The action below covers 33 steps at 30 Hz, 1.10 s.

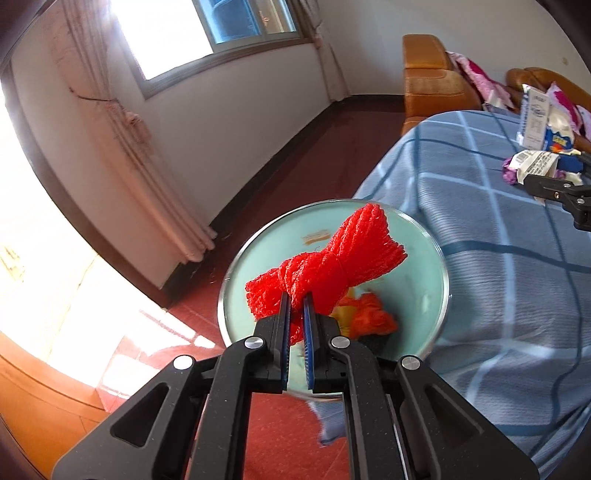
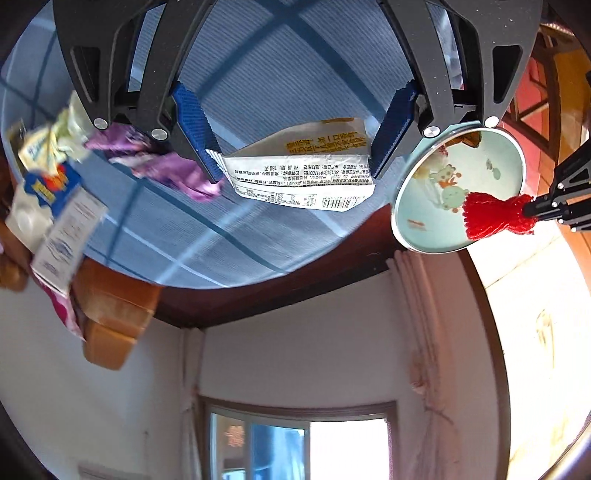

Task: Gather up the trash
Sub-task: 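Carry the red mesh scrubber and white wrapper over the green bin with both grippers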

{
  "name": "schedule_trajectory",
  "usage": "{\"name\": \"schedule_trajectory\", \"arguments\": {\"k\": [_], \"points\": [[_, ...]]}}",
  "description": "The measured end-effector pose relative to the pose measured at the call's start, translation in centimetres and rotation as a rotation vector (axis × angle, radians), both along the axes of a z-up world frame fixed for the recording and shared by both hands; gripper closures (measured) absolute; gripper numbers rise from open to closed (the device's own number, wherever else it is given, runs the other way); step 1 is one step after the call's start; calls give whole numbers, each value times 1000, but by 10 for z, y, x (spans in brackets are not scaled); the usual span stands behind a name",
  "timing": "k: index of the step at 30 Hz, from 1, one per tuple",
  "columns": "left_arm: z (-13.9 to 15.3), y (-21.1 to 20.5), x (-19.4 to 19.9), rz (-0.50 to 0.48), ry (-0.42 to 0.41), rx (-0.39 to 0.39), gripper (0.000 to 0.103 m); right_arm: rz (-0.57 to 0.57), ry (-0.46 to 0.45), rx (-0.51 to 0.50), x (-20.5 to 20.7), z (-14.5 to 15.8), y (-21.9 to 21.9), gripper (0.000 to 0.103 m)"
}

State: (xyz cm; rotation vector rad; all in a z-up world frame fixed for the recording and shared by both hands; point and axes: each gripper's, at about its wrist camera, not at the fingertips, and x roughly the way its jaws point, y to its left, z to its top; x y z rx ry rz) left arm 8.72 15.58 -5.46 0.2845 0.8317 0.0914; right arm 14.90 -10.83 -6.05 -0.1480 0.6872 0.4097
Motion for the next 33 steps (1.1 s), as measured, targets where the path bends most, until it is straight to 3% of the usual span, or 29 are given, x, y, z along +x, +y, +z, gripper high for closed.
{"name": "schedule_trajectory", "arguments": {"k": [17,33], "points": [[-7,38,0,115,2,35,97,130,-53,-38,13,-6,58,24],[-9,44,2,145,2,26,97,159,-62,-57,28,-10,88,24]]}}
